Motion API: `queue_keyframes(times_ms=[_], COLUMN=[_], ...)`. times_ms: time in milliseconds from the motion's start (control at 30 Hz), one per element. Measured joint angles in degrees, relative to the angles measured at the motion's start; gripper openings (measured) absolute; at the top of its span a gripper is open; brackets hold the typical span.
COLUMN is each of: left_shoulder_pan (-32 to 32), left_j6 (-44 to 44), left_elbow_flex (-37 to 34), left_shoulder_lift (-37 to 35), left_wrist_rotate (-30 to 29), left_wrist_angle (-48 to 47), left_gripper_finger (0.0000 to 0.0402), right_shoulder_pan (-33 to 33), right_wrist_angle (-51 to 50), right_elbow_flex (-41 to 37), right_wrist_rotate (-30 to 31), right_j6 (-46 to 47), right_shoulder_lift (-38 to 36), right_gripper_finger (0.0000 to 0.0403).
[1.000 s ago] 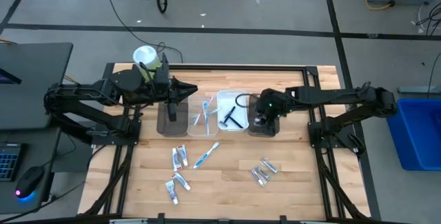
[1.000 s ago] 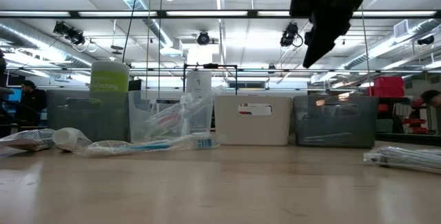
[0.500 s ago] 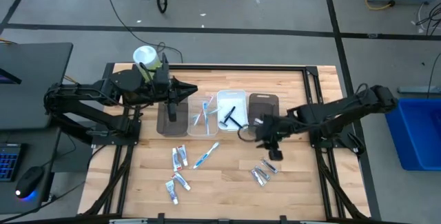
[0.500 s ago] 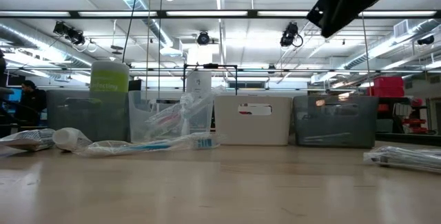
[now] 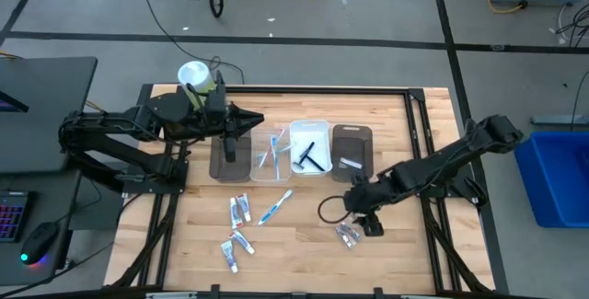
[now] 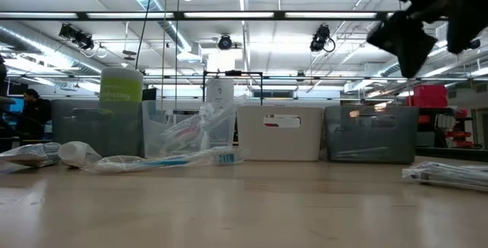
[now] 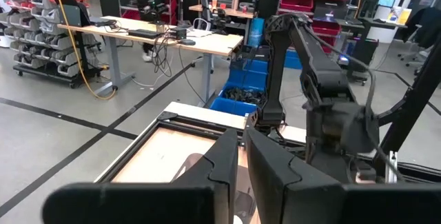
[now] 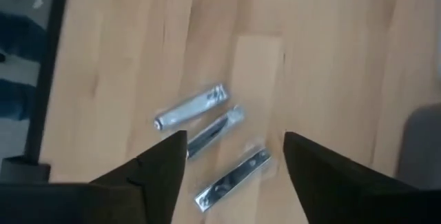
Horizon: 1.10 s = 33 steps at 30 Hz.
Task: Pick & Place Travel size toiletries
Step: Put the silver nail cutter into the right black bin
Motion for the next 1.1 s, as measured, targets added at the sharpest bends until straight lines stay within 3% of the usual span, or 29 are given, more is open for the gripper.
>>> queue_keyframes(times_ms=[133,767,1100], left_shoulder_pan=[0.0,0.0,0.0], left_j6=[0.0,0.2,0.2], left_elbow_flex=[0.0,0.0,0.0], left_shoulder_lift=[0.0,0.0,0.0], left_wrist_rotate=[0.0,0.0,0.0], left_wrist_angle=[0.0,0.0,-0.2], left_gripper_finger=[0.0041,0.0041,0.0041], right_shoulder_pan=[1.1,3.0,3.0], right_wrist_angle=[0.0,-0.8,-1.3], right_elbow_flex=[-1.5,-3.8,-3.6], right_wrist_rotate=[0.4,2.0,3.0], right_j6=[3.0,16.1,17.9], right_shoulder_lift=[2.8,15.0,16.3], right_gripper_finger=[0.0270,0.0261,0.0201])
